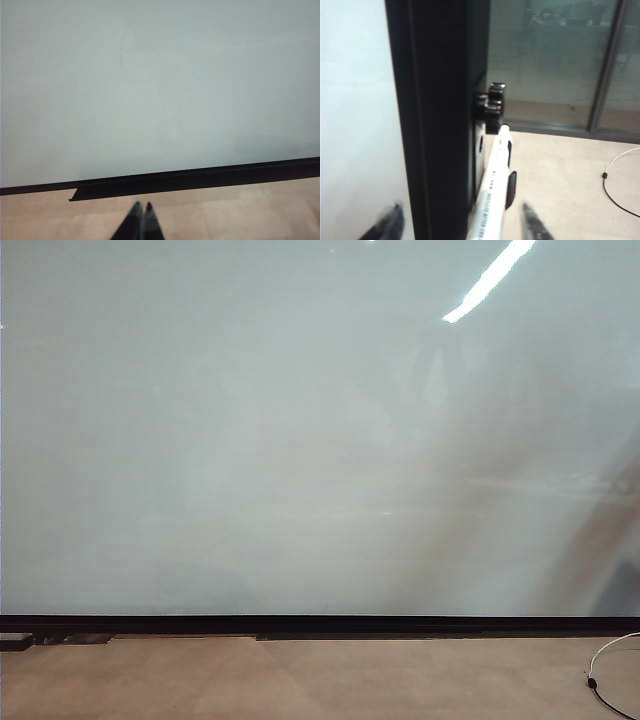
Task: Pick up the pen on the shelf to the right of the whiteboard and draw a straight line.
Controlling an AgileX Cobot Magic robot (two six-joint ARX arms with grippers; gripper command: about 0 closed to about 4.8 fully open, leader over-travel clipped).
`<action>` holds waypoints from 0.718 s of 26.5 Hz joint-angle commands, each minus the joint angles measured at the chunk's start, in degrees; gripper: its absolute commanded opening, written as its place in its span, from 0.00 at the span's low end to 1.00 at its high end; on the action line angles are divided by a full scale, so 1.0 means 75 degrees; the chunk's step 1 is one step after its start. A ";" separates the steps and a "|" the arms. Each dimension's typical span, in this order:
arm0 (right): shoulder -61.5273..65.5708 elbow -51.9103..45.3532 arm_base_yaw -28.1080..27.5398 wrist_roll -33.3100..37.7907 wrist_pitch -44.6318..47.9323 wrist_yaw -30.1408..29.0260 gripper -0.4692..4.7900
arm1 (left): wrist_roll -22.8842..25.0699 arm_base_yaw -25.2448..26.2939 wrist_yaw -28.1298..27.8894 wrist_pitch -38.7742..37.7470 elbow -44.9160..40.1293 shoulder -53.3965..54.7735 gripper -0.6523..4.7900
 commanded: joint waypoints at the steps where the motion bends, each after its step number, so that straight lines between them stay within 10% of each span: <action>1: -0.0017 0.0020 -0.0020 0.0020 0.0090 0.0023 0.57 | 0.0006 -0.0003 0.0003 0.0102 0.0026 0.0000 0.11; 19: 0.0090 0.0023 -0.0026 -0.0041 0.0015 0.0219 0.54 | 0.0006 -0.0003 0.0003 0.0099 0.0026 0.0000 0.11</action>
